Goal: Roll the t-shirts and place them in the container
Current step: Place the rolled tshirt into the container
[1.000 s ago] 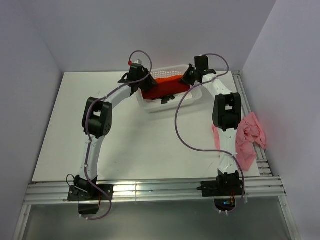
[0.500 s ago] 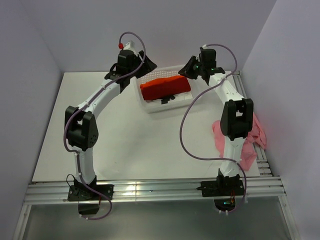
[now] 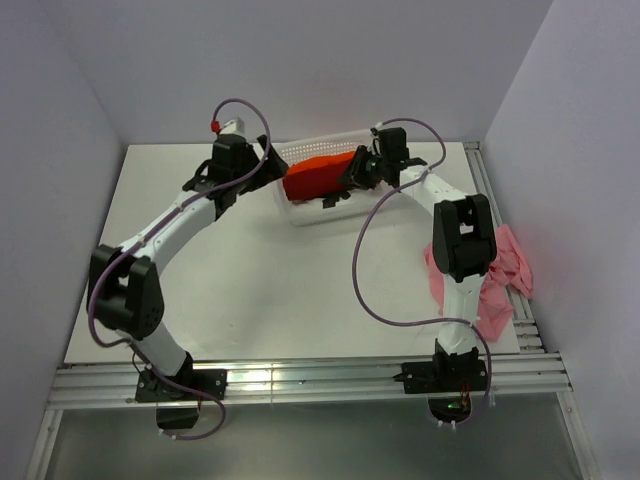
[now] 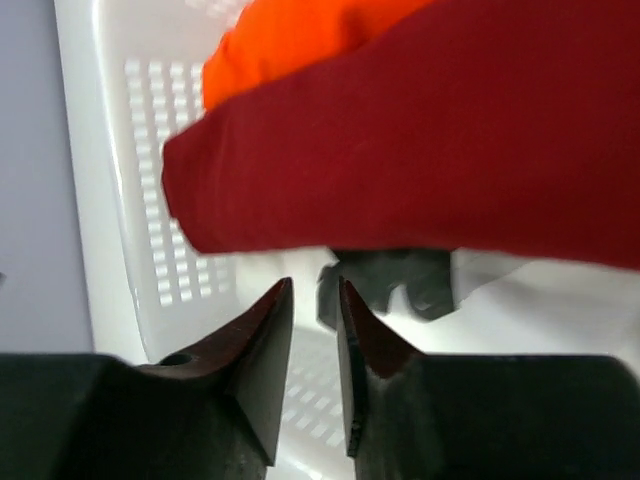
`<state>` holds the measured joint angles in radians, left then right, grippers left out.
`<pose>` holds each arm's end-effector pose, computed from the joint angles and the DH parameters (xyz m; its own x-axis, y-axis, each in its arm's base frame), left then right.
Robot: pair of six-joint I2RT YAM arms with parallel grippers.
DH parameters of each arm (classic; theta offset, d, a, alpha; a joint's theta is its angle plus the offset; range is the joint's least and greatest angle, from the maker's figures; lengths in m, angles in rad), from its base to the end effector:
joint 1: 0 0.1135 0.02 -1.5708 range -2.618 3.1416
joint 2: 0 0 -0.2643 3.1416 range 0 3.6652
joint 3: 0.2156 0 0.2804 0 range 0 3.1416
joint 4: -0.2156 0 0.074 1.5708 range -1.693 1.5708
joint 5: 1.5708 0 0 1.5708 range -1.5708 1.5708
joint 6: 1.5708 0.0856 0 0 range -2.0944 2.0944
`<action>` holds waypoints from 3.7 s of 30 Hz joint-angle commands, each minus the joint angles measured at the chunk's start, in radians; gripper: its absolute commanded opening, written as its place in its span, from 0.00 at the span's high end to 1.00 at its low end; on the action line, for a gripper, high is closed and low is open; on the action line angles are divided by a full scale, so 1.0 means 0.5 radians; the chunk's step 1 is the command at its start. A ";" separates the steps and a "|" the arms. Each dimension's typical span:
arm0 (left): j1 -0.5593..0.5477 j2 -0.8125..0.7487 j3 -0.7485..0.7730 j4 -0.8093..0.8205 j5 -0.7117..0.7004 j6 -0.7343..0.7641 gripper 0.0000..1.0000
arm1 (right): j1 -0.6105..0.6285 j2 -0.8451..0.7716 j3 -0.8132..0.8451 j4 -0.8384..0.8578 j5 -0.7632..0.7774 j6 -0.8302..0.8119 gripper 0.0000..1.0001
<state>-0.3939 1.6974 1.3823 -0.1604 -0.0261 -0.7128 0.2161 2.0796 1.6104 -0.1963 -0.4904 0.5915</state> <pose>0.4388 -0.1800 0.2748 -0.5567 -0.4766 -0.6804 -0.0024 0.8200 -0.5724 0.5166 0.1547 0.1817 -0.8079 0.3263 -0.4908 -0.1211 0.7231 0.6800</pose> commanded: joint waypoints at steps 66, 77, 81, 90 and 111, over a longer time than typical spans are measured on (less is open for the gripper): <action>-0.350 1.176 0.674 0.732 0.126 -0.648 1.00 | 0.326 -2.346 -1.809 0.436 0.806 -0.079 0.52; -0.550 1.484 1.249 0.784 0.019 -0.750 0.35 | 0.283 -2.505 -1.782 0.261 0.840 -0.112 0.48; -0.528 1.180 0.963 0.796 -0.043 -0.603 0.20 | 0.264 -2.564 -1.779 0.239 0.830 -0.115 0.46; -0.467 0.398 0.356 0.585 -0.135 -0.363 0.01 | 0.252 -2.616 -1.620 0.077 0.834 -0.226 0.29; -0.443 -2.020 -1.362 -0.136 -0.577 -0.096 0.00 | 0.252 -3.398 -1.960 -0.166 1.103 -0.085 0.29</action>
<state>-0.6159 0.7734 0.7456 -0.1184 -0.2550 -0.7685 0.3485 0.4118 0.6762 -0.2379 0.0010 0.5320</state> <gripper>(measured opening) 0.995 0.711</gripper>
